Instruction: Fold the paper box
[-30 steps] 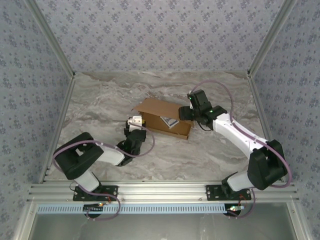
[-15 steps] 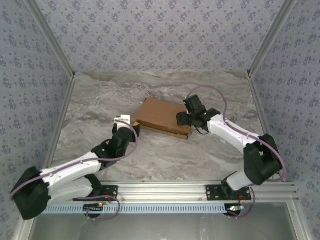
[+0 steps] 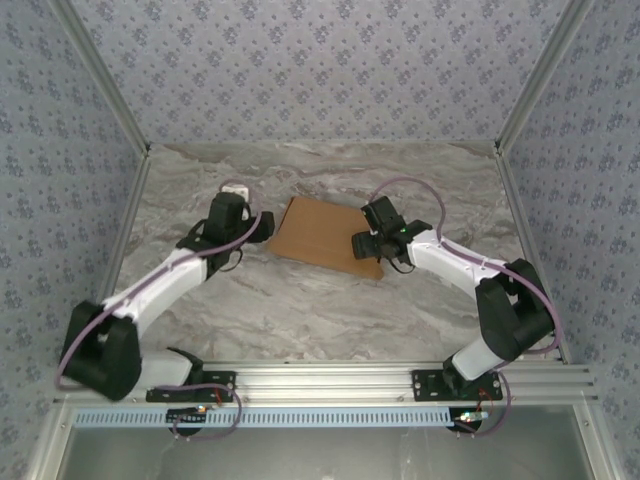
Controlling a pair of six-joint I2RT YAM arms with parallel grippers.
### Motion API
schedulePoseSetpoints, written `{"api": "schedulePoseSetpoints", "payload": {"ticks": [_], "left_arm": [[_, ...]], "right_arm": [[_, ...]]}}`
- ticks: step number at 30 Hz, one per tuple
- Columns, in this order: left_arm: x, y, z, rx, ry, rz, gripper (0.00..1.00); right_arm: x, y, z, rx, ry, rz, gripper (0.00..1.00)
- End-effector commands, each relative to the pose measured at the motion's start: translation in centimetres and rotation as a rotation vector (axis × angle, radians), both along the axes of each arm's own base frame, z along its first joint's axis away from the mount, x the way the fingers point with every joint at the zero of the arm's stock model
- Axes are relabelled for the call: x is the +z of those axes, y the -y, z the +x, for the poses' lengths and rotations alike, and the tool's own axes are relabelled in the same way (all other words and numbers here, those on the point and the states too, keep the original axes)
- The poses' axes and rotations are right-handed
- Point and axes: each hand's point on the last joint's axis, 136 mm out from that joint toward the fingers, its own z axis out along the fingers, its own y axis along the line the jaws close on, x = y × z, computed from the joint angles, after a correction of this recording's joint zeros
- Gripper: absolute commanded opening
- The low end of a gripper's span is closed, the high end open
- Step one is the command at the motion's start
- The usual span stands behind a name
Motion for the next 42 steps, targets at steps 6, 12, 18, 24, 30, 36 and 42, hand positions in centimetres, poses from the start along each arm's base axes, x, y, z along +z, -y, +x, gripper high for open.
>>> {"api": "schedulePoseSetpoints", "payload": {"ticks": [6, 12, 18, 24, 30, 36, 42], "left_arm": [[-3.8, 4.2, 2.5, -0.208, -0.194, -0.079, 0.74], [-6.0, 5.3, 2.7, -0.272, -0.278, -0.131, 0.73], [-7.7, 5.7, 1.9, -0.305, -0.333, -0.147, 0.66], [-8.7, 5.8, 0.6, -0.316, -0.361, -0.174, 0.59], [-9.8, 6.1, -1.1, -0.319, -0.394, -0.205, 0.55], [-9.8, 6.6, -3.0, -0.32, -0.389, -0.193, 0.54], [-8.9, 6.2, -3.2, -0.29, -0.351, -0.167, 0.58]], "right_arm": [[-0.8, 1.2, 0.2, -0.025, -0.068, 0.162, 0.78], [-1.8, 1.6, 0.6, -0.043, -0.105, 0.224, 0.77], [-2.5, 2.4, 1.2, -0.062, -0.126, 0.24, 0.74], [-3.2, 2.9, 1.5, -0.066, -0.15, 0.239, 0.68], [-3.5, 2.7, 2.2, -0.05, -0.17, 0.213, 0.62], [-3.1, 3.0, 3.1, -0.034, -0.172, 0.177, 0.61], [-1.7, 3.3, 4.2, -0.019, -0.154, 0.153, 0.65]]}}
